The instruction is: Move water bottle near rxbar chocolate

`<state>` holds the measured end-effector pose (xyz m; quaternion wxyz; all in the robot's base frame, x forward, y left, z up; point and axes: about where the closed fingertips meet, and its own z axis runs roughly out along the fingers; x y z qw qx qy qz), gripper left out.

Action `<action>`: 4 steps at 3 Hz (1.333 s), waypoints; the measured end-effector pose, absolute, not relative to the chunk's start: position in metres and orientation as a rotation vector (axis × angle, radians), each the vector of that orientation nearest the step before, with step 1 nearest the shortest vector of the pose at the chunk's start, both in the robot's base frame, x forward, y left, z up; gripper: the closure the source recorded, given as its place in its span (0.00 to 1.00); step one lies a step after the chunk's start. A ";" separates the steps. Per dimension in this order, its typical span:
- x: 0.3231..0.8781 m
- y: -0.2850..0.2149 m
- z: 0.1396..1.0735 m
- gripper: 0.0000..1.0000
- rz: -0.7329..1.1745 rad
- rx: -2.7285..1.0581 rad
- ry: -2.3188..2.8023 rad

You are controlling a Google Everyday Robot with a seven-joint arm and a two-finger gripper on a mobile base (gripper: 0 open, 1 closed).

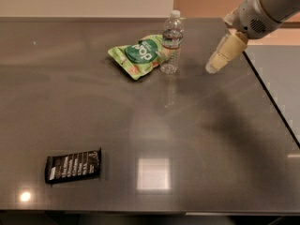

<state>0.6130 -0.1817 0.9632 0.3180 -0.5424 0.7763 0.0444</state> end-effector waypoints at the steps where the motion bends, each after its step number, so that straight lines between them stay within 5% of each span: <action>1: 0.653 -0.168 0.956 0.00 0.216 -1.365 2.035; 4: 0.720 -0.121 0.953 0.00 0.331 -1.171 1.966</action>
Offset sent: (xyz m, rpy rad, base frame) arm 0.1123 0.0469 -0.0058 0.2477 0.0060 -0.0557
